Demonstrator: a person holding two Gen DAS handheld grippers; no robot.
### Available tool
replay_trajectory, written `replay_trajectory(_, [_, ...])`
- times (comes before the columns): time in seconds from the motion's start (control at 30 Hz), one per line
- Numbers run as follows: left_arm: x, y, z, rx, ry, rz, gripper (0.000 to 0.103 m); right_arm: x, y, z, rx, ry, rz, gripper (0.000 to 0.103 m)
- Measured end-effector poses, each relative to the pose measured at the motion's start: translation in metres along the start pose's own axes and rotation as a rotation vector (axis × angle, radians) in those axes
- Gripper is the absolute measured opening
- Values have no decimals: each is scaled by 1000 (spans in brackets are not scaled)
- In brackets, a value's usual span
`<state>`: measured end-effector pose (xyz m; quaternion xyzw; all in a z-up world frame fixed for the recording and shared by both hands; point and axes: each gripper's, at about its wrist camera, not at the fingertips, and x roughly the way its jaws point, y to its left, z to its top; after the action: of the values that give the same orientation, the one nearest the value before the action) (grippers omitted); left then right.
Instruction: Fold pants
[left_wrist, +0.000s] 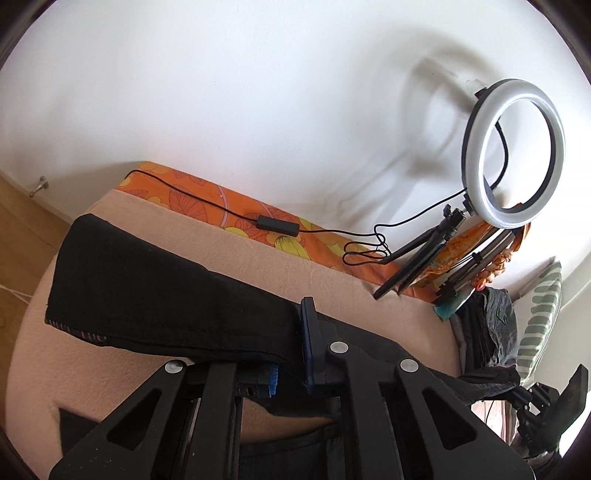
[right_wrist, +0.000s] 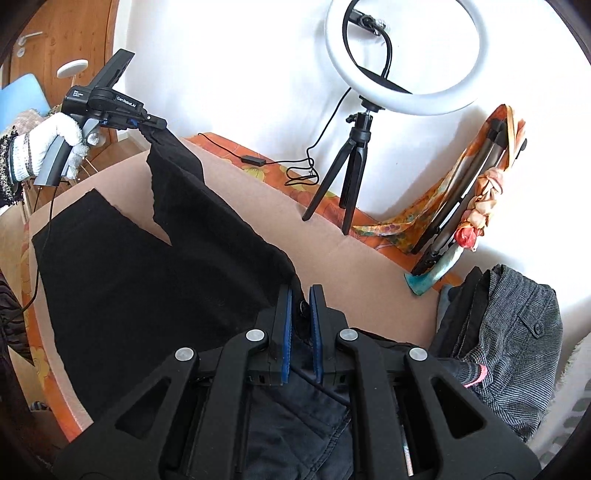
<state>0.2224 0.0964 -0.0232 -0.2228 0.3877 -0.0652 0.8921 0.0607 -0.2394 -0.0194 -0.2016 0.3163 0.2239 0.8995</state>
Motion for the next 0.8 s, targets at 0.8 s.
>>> replay_trajectory(0.8, [-91, 58, -205, -103, -16, 12, 9, -58, 126, -108, -44, 128, 74, 10])
